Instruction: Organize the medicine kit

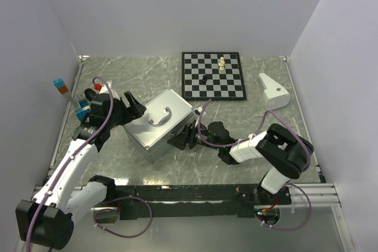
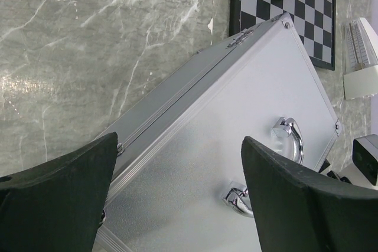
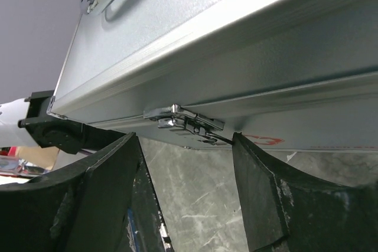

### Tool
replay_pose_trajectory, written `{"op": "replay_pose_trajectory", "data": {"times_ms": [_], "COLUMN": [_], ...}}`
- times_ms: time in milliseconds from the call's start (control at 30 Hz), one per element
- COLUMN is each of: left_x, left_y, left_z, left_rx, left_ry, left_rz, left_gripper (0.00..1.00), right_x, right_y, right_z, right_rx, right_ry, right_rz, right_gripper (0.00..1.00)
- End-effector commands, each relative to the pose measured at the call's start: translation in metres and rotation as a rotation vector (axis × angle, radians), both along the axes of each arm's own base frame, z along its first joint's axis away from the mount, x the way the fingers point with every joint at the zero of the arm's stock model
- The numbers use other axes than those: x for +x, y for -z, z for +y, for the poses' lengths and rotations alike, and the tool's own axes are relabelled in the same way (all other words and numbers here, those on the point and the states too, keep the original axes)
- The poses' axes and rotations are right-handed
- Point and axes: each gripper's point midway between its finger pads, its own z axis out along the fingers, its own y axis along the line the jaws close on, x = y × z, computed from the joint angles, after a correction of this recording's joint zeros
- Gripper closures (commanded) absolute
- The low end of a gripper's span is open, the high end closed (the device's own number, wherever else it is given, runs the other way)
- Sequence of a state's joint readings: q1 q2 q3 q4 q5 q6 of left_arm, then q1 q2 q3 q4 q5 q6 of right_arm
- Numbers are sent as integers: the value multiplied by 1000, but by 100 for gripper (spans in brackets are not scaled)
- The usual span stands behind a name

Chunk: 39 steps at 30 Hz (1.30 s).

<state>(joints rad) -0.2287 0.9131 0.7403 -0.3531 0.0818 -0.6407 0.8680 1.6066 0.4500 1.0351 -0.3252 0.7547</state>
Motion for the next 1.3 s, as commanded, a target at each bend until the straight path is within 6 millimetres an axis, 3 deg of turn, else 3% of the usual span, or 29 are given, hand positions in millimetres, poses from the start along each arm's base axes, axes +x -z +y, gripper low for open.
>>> {"op": "replay_pose_trajectory", "data": {"times_ms": [0,233,667,1267], "left_x": [-5,-4,-3,0], "left_y": [-1,2,4,6], "left_z": [-3,-3,-2,-4], "left_rx": [-18,-19,-11,-10], "left_ry": [11,8,7,15], "left_rz": [7,11,16,24], "left_gripper": [11,11,11,11], "right_x": [-2,-8,-8,-7], "right_y": [-42,-40,-55,-68], "right_z": [1,-5,-6,0], "right_rx": [125,126,165,176], "right_ry": [-3,-5,-7,-27], "right_rz": [-101,-102,-148,-165], "right_gripper": [30,33,39,39]}}
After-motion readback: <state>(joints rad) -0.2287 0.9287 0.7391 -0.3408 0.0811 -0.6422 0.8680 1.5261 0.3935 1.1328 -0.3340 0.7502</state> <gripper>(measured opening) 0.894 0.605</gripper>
